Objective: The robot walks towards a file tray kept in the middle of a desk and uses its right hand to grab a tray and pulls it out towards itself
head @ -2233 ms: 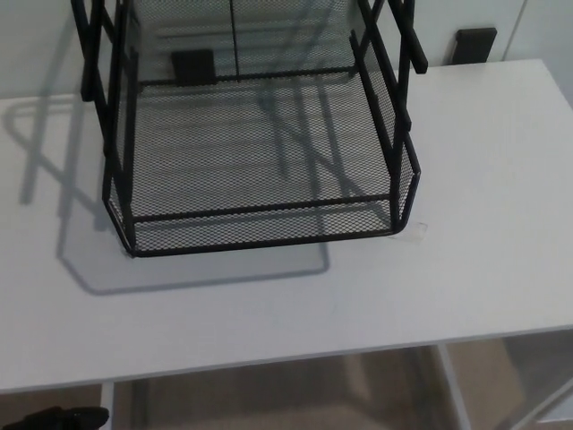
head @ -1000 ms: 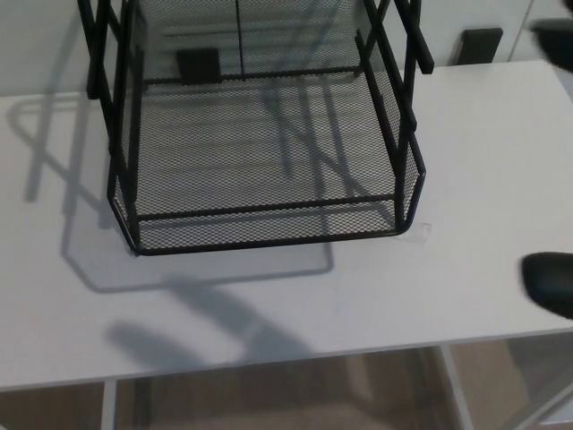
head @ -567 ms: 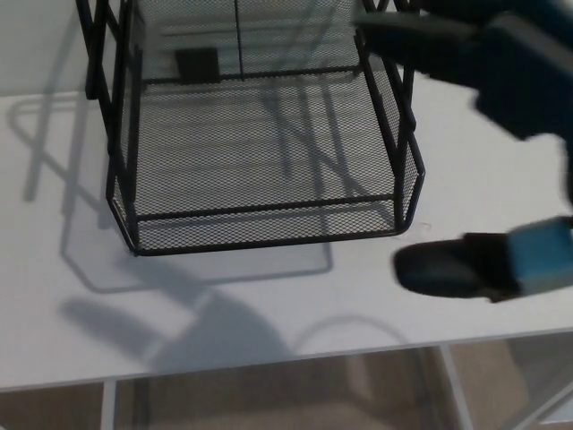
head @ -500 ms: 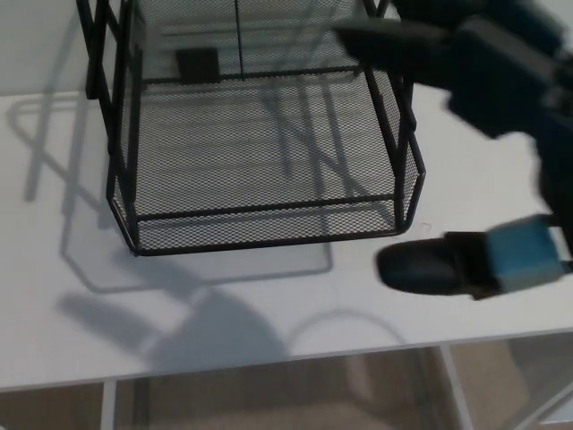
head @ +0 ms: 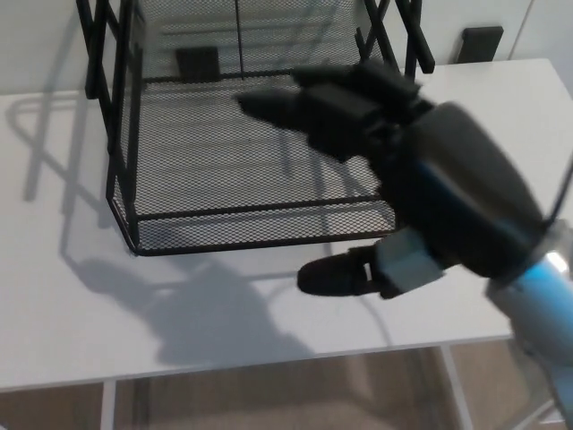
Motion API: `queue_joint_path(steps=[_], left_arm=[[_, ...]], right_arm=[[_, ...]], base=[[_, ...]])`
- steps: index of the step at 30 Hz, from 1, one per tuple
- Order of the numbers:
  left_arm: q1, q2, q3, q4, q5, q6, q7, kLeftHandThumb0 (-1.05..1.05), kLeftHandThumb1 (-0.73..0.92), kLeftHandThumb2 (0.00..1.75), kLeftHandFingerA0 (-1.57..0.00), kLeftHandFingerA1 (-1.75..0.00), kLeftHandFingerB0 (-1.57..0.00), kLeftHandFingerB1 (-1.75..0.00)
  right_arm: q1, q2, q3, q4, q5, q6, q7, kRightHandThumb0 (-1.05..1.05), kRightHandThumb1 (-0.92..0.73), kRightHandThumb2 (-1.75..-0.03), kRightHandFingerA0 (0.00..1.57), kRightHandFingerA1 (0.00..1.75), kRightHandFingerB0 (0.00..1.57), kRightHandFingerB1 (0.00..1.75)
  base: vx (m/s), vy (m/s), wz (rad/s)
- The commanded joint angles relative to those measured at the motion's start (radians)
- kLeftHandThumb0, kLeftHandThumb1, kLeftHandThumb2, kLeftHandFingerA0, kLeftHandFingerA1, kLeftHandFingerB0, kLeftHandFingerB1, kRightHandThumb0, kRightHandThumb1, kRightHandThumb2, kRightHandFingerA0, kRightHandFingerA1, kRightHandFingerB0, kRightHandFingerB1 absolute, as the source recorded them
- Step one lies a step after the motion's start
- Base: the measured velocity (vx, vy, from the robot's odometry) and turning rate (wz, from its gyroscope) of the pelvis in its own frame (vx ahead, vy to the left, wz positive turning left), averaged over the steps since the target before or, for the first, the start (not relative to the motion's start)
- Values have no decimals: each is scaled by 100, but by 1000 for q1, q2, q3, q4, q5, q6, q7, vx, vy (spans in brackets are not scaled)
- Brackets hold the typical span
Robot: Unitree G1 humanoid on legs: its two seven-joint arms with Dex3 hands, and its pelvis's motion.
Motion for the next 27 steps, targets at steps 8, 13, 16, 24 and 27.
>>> queue_joint_path(steps=[8,13,16,24,27], left_arm=[[-12,62,-24,-38,47,-49,-44,-42,46,55,-61,-40,-58,-39],[-8,66,-31,-50,54,-46,-45,-40,47,55,-62,-40,-58,-39],[-9,67,-33,-49,61,-47,-40,-39,48,55,-65,-41,-59,-39],[-1,93,-63,-72,105,-73,-33,-54,42,72,-59,-50,-53,-48],[0,103,-78,-73,131,-94,-21,-57,46,59,-66,-42,-58,-40]], right_arm=[[12,85,315,254,-663,291,89,-65,-35,-52,15,37,27,31],[1,108,344,261,-752,312,96,-70,-40,-53,12,39,23,30],[4,134,351,267,-790,335,72,-71,-42,-55,8,41,20,30],[20,206,383,277,-964,392,-105,-82,-32,-71,0,31,4,43],[22,224,388,277,-969,398,-161,-69,-41,-85,0,32,0,37]], base=[[0,0,0],[0,0,0],[0,0,0],[0,0,0],[0,0,0]])
